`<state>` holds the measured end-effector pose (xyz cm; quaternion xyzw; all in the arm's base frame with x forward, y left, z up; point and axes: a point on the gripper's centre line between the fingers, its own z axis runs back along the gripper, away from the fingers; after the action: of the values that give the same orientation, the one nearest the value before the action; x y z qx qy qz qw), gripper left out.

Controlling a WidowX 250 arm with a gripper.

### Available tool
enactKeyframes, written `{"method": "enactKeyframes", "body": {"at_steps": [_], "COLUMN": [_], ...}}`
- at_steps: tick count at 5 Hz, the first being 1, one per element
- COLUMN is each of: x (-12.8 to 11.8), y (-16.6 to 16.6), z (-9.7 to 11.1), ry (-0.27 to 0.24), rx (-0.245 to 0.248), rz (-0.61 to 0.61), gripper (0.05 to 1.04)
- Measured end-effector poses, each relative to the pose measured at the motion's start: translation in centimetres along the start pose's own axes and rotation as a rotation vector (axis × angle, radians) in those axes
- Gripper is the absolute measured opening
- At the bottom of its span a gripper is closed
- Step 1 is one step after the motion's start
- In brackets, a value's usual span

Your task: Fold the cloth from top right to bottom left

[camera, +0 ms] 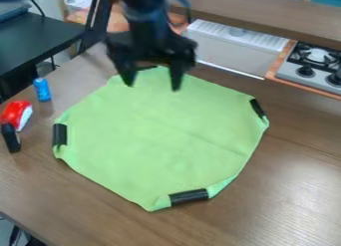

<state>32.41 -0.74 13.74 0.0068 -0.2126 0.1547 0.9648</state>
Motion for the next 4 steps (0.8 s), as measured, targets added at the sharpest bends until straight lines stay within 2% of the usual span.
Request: {"method": "enactKeyframes", "body": {"at_steps": [1, 2, 3, 4], "x": [1.6, 3.8, 5.1, 6.2], "y": [-2.5, -5.0, -7.4, -9.5], "z": [-2.2, -4.0, -5.5, -7.0], "ry": [-0.151, -0.313, -0.373, -0.384], "rx": [0.005, -0.013, -0.026, -0.005], "rz": [0.049, 0.139, 0.181, 0.169], "gripper": [1.0, 1.0, 1.0, 1.0]}}
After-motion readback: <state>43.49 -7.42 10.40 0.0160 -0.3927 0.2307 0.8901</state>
